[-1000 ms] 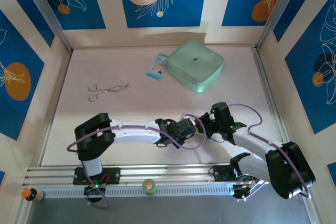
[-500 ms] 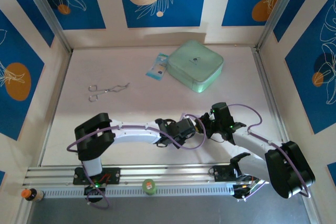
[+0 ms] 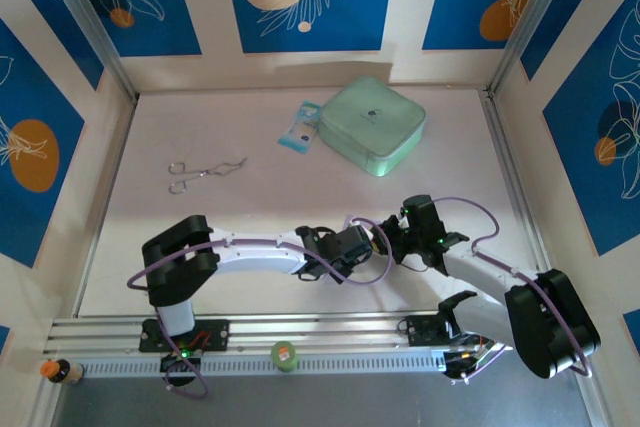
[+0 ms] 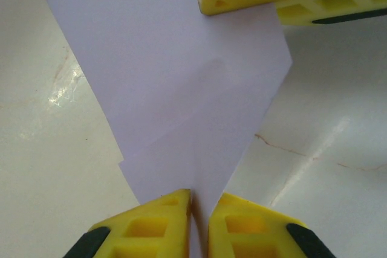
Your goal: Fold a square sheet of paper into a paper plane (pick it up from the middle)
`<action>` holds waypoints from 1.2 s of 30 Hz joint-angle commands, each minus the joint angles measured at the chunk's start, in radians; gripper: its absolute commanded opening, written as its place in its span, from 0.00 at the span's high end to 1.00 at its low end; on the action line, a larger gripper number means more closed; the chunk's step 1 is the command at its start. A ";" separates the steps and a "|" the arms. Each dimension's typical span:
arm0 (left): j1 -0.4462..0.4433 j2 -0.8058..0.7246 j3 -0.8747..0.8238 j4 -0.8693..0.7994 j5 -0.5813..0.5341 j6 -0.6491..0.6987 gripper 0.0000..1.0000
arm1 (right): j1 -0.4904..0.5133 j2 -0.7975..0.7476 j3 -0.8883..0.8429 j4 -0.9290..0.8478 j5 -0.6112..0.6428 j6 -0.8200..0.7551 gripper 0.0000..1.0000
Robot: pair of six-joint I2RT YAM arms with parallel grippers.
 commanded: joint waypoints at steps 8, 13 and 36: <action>0.017 -0.012 -0.043 0.068 0.071 -0.029 0.93 | -0.061 -0.169 0.054 -0.251 0.023 -0.147 0.67; 0.035 -0.028 -0.069 0.109 0.123 -0.029 0.93 | -0.083 -0.234 0.038 -0.249 -0.007 -0.168 0.56; 0.035 -0.039 -0.069 0.097 0.094 0.009 0.85 | -0.011 0.117 0.169 -0.196 -0.080 -0.201 0.62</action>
